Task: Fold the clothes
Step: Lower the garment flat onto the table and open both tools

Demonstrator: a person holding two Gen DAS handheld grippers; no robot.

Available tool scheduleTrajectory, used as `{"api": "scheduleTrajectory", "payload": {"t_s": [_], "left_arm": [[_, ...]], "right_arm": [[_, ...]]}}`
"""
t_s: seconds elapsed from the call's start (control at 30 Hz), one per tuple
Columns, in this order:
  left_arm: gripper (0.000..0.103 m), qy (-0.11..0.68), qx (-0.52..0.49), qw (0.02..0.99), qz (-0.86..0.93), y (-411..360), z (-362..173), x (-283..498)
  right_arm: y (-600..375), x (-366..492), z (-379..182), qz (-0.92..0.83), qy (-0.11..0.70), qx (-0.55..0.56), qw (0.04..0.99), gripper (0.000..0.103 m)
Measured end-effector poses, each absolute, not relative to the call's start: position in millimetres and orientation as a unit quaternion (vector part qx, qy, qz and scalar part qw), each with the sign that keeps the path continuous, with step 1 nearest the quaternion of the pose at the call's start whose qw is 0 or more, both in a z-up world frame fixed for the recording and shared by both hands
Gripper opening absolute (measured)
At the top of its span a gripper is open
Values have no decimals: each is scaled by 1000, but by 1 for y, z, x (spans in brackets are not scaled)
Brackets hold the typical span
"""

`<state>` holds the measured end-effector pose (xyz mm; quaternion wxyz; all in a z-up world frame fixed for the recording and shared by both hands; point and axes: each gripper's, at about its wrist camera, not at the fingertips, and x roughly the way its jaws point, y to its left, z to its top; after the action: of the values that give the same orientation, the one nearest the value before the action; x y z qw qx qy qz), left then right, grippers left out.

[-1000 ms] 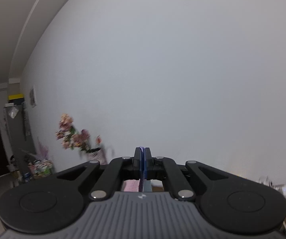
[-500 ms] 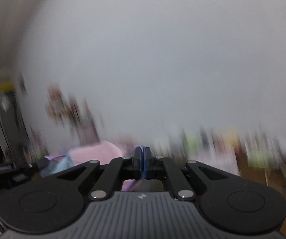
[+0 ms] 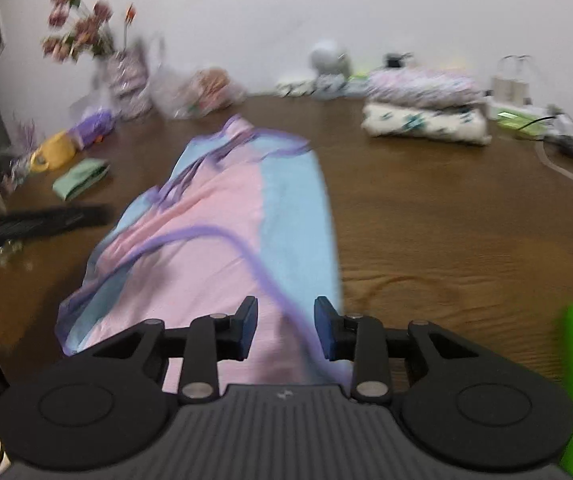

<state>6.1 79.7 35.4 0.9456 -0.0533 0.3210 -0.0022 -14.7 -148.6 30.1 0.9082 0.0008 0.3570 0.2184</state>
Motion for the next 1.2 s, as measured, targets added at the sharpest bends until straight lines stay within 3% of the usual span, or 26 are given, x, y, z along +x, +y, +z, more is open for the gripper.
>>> {"api": "scheduleTrajectory", "payload": {"t_s": [0.13,0.27,0.47,0.6,0.63,0.7,0.73,0.8,0.97,1.07,1.13,1.17,1.2], "left_arm": [[14,346,-58,936,-8,88,13,11],[5,351,-69,934,15,91,4,-12],[3,362,-120,924,-24,58,9,-64],[9,395,-145,895,-148,40,23,-63],[11,379,-147,904,-135,50,33,-57],[52,344,-131,925,-95,75,52,-36],[56,328,-119,934,-73,86,61,-22],[57,310,-79,947,-18,104,70,28],[63,367,7,924,103,100,50,161],[63,381,67,915,114,83,33,196],[58,381,78,915,107,80,26,201],[34,383,73,915,102,82,24,202],[0,389,60,914,95,88,21,202]], "right_arm": [[-131,-16,22,229,352,-25,907,20],[-135,-5,18,231,371,-36,899,15],[-150,56,22,185,402,-79,893,14],[-162,116,24,117,412,-85,900,16],[-164,122,26,105,411,-78,902,16],[-167,116,38,119,388,-51,912,19],[-167,107,44,139,375,-38,916,27],[-162,88,46,168,364,-24,916,39],[-141,53,32,223,381,-1,897,39],[-130,27,26,247,385,-2,889,39],[-122,14,24,258,385,-16,886,39],[-119,10,21,263,387,-22,883,39],[-117,7,19,268,389,-27,881,38]]}}
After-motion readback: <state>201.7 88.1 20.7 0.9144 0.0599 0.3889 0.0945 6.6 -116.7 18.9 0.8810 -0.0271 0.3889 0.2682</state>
